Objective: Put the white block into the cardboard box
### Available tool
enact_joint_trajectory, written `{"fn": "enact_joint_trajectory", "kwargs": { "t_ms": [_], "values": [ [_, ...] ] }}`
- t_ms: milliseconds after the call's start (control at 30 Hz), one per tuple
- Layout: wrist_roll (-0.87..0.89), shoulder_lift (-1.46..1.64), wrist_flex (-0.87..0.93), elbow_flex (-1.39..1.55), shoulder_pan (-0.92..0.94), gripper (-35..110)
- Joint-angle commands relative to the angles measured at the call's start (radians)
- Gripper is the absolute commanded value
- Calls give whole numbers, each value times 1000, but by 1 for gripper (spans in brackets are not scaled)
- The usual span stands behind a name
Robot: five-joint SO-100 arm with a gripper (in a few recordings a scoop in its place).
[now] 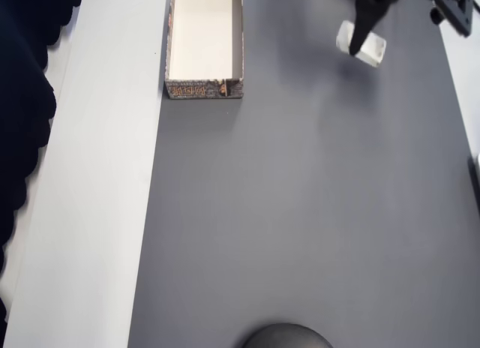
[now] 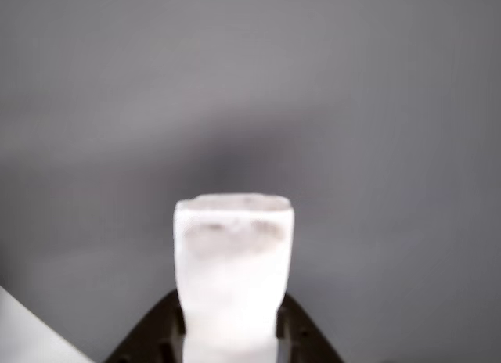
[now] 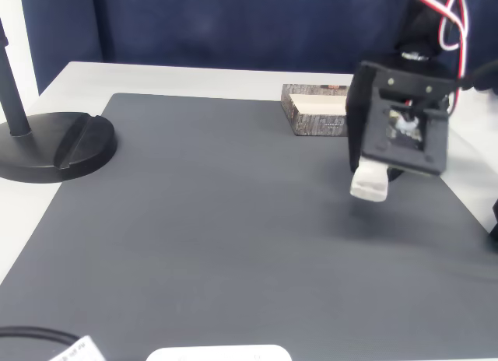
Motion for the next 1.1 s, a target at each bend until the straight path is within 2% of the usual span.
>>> {"fn": "enact_joint_trajectory", "kwargs": {
  "t_ms": [0,167,300,533,833,1067],
  "values": [
    [-345,57,20,-92,26,-2],
    [-485,31,25,-179,64,-2],
    [-580,-67,140,-394,137,-2],
    [-595,-255,184,-704,247,-2],
    [-627,-370,198,-742,480,-2],
    [-572,-528,201,-931,612,-2]
  ]
}}
